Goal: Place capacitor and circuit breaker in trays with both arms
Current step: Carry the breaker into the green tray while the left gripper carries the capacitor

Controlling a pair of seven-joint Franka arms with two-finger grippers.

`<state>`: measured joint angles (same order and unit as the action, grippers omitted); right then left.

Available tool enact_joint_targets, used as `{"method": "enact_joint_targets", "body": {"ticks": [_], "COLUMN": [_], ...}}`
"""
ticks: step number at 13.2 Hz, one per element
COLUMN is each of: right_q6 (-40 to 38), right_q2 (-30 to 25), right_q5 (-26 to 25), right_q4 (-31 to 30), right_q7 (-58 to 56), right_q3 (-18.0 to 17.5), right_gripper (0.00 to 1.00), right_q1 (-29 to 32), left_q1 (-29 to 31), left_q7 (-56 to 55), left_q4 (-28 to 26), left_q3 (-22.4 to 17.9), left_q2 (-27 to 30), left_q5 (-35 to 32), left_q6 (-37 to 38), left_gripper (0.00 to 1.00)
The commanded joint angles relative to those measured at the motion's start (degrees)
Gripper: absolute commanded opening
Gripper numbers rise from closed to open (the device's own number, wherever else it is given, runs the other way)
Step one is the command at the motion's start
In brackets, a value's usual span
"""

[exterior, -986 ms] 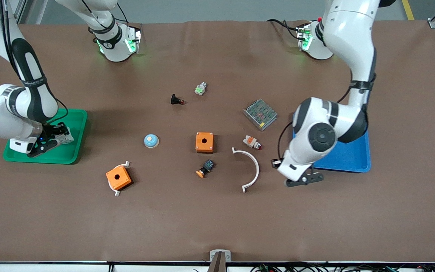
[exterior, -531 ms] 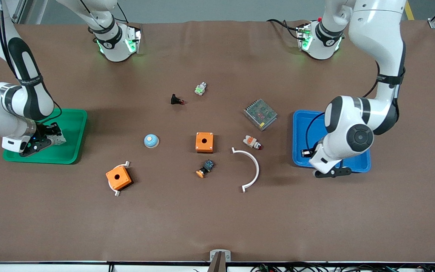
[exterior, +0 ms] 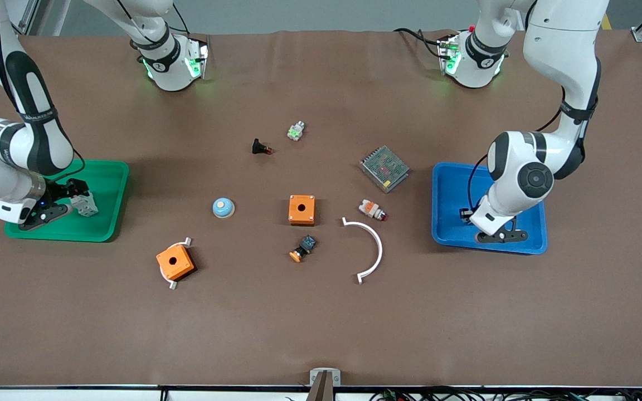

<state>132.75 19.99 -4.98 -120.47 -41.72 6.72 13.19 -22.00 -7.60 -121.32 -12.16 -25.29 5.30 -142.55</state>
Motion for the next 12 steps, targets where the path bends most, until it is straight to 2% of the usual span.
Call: {"method": "enact_joint_targets", "body": {"ticks": [1, 2, 4, 5, 8, 10, 12], "right_q6": [-4.16, -6.52, -15.72, -19.86, -26.82, -31.57, -34.3], "right_q2": [-7.48, -9.68, -12.68, -13.82, -18.47, -20.15, -22.52], "right_q5": [4.19, 4.36, 4.45, 4.45, 4.54, 4.63, 4.63], "right_q4": [-0.65, 0.31, 6.0, 8.82, 13.49, 17.09, 18.95], "right_q7": [6.01, 10.74, 21.89, 25.86, 35.35, 36.89, 36.89], "right_q3": [-1.71, -1.71, -1.71, -1.8, -1.8, -1.8, -1.8], "right_gripper": [1.0, 1.0, 1.0, 1.0, 1.0, 1.0, 1.0], "right_q1": [-2.46, -3.78, -8.07, -9.84, -15.11, -15.83, -15.83], "left_q1": [0.47, 0.47, 0.38, 0.29, 0.38, 0.64, 2.48], "left_q7": [0.31, 0.4, 0.31, 0.31, 0.31, -0.39, 0.04], "left_q4": [-1.99, -1.9, -1.29, -0.94, 1.43, 3.8, 9.23], "left_q3": [0.12, 0.12, 0.2, 0.12, 0.2, 0.2, 0.38], "left_q2": [2.09, 2.09, 2.18, 2.35, 3.93, 5.77, 6.4], "left_q5": [-2.56, -2.66, -2.66, -2.66, -2.66, -2.31, -2.13], "left_q6": [-0.89, -0.89, -0.71, -0.62, -0.27, 2.0, 10.14], "left_gripper": [0.09, 0.22, 0.57, 0.71, 1.0, 1.0, 1.0]}}
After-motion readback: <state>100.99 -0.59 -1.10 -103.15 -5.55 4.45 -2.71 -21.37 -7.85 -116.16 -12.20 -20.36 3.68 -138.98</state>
